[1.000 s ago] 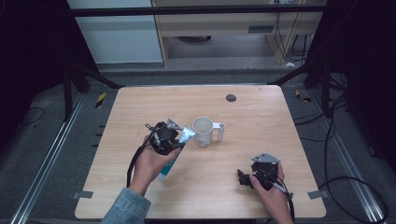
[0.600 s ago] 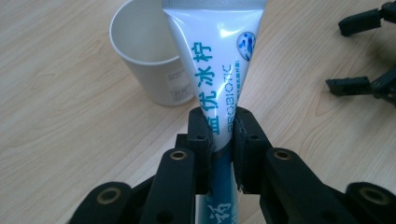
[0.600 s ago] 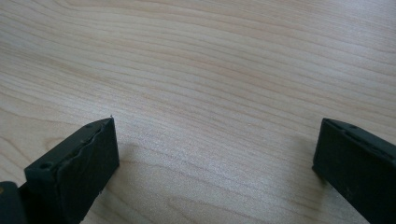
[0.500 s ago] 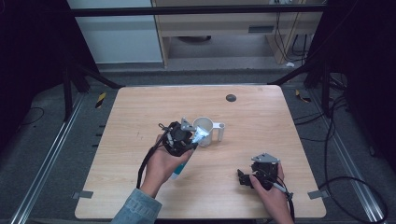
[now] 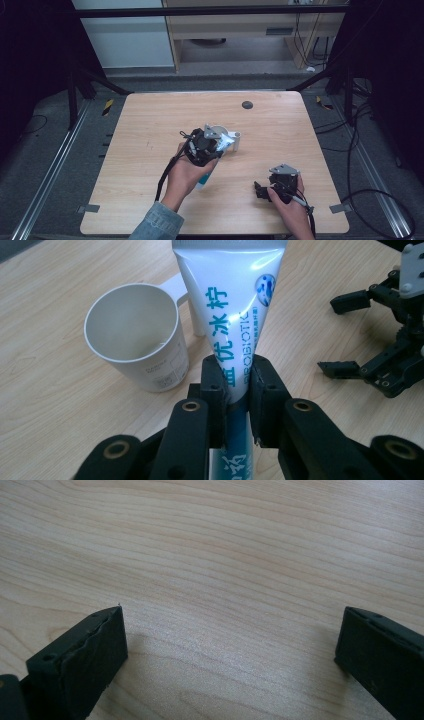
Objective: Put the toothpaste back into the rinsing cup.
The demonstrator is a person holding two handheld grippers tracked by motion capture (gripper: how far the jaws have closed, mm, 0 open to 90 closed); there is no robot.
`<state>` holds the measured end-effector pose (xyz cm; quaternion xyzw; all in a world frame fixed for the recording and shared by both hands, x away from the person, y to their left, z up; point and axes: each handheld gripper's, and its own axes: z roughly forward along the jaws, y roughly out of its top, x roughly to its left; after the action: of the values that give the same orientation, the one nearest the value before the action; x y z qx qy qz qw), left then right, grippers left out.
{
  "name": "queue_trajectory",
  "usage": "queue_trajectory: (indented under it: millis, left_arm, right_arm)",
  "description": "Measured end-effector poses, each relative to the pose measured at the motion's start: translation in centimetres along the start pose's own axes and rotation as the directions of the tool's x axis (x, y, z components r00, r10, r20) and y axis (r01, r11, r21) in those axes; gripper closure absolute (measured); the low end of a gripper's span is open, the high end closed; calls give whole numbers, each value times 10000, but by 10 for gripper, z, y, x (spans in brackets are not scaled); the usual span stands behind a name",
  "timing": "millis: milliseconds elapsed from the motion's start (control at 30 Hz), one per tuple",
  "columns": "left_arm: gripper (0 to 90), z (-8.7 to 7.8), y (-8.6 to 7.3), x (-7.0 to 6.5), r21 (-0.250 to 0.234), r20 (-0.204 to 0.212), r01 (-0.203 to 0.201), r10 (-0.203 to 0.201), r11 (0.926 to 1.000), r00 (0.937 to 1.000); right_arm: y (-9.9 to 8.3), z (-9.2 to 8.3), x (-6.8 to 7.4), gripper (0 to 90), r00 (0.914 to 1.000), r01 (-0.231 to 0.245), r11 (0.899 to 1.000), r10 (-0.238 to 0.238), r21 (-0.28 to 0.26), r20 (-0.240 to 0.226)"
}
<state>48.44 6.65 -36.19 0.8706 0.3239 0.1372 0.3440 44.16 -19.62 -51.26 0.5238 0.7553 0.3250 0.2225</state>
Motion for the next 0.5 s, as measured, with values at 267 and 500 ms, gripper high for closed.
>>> queue_trajectory:
  millis: [267, 500]
  left_arm:
    - [786, -2, 9, -6, -315, 36, -41, 42, 9995, 10000]
    - [786, -4, 22, -11, -524, -50, -236, 233, 9983, 9997]
  right_arm:
    - [0, 0, 0, 4, 10000, 13, 10000, -13, 0, 14]
    - [0, 0, 0, 4, 10000, 14, 10000, -14, -3, 12]
